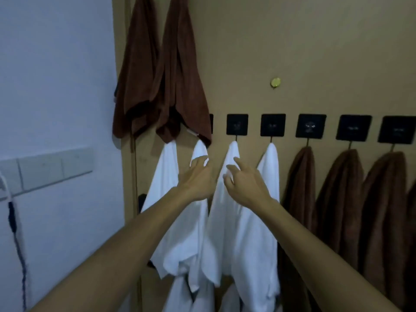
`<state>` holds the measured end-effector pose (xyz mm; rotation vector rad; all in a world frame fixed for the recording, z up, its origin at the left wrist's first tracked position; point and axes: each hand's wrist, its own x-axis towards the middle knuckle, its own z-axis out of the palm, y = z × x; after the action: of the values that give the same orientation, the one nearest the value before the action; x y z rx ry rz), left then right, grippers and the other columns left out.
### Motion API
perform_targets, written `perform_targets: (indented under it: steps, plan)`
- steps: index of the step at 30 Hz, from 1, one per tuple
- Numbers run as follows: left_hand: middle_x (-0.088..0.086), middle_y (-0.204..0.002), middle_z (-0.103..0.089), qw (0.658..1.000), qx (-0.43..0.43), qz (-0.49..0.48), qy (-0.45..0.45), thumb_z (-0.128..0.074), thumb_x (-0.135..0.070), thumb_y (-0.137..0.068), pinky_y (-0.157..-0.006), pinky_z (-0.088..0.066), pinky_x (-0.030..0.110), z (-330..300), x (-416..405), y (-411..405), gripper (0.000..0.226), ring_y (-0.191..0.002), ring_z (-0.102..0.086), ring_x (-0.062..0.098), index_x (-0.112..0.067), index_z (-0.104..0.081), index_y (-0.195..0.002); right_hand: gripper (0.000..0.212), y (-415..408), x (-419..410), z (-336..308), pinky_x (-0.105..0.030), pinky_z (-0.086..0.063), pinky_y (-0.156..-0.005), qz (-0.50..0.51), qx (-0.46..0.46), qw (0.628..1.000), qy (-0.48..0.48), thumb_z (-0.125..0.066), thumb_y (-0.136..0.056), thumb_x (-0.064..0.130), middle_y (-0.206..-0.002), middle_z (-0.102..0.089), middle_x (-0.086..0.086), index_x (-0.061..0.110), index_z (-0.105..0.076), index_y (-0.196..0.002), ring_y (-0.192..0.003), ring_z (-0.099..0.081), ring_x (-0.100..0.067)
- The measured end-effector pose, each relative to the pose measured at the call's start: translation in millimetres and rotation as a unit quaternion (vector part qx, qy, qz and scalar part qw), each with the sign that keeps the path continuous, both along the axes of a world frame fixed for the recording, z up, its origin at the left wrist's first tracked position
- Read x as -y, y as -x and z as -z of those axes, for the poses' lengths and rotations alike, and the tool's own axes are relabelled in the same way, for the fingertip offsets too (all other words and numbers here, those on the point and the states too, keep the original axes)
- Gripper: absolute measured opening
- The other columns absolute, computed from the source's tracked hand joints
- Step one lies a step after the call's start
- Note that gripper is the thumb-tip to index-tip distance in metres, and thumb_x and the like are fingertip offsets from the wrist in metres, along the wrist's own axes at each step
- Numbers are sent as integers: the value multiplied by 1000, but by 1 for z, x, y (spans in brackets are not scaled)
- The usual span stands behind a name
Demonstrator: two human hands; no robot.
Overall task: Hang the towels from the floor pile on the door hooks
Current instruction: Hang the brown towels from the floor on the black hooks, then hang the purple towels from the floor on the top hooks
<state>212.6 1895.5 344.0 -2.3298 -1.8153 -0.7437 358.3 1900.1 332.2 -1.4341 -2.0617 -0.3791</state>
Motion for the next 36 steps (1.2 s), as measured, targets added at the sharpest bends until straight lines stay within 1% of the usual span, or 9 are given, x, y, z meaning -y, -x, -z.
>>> perform_targets:
  steps: [2,6,13,16,18,21,27,33,36]
  plan:
    - [7,-156,-17,999,-16,31,19,-43,-16,-91,-111,-22,43,22,21,-17,55,-144,-15,25,-11,-30,-144,45,-24,28,28,-42,-32,-105,38,2,999,14,-39,-97,32,-147,-37,-15,8,-48,-134,-134,-37,-32]
    - [8,-156,-15,992,-29,93,78,-45,-19,-92,-113,-22,45,84,73,-40,56,-144,-15,27,-13,-27,-145,47,-67,98,107,-42,-25,-112,117,-12,987,106,-40,-98,33,-153,-26,-15,11,-42,-140,-142,-25,-28]
    - [10,-141,-31,972,-35,121,201,-44,-22,-92,-102,-34,42,202,184,-32,38,-131,-32,32,-8,-42,-128,49,-84,257,257,-45,-27,-111,195,-29,921,335,-39,-98,37,-155,-20,-11,15,-38,-142,-140,-24,-30]
    - [11,-146,-26,952,-77,142,261,-45,-24,-93,-106,-32,48,246,232,-38,48,-134,-29,33,-10,-35,-138,51,-92,330,304,-44,-28,-111,225,-50,883,408,-34,-97,42,-153,-23,-13,15,-40,-140,-139,-26,-32]
    - [10,-147,-25,940,-95,167,283,-44,-24,-93,-107,-30,47,273,263,-52,49,-134,-29,31,-10,-34,-139,58,-104,374,324,-39,-30,-109,236,-58,868,433,-28,-94,48,-148,-31,-16,10,-46,-135,-136,-30,-33]
    - [10,-146,-26,921,-112,210,308,-45,-24,-92,-107,-31,46,307,305,-81,51,-133,-29,31,-10,-34,-140,48,-128,438,343,-39,-28,-109,278,-65,828,483,-37,-99,34,-152,-23,-13,10,-37,-141,-138,-26,-30]
    - [12,-139,-33,876,-180,303,330,-47,-26,-91,-100,-37,47,361,385,-151,45,-125,-36,33,-10,-39,-132,46,-171,564,385,-37,-29,-109,344,-78,764,541,-40,-98,32,-154,-19,-11,13,-38,-141,-138,-26,-29]
    - [15,-136,-42,828,-209,375,362,-48,-22,-92,-98,-39,35,393,475,-229,43,-123,-44,31,-6,-42,-132,45,-217,682,412,-40,-34,-105,413,-151,685,580,-37,-99,34,-153,-18,-10,13,-39,-139,-135,-27,-31]
    - [15,-134,-43,795,-228,412,381,-45,-20,-90,-96,-39,36,406,518,-272,44,-120,-46,32,-5,-40,-131,43,-247,737,428,-37,-35,-106,439,-181,662,579,-39,-99,33,-150,-24,-12,12,-42,-136,-134,-31,-32]
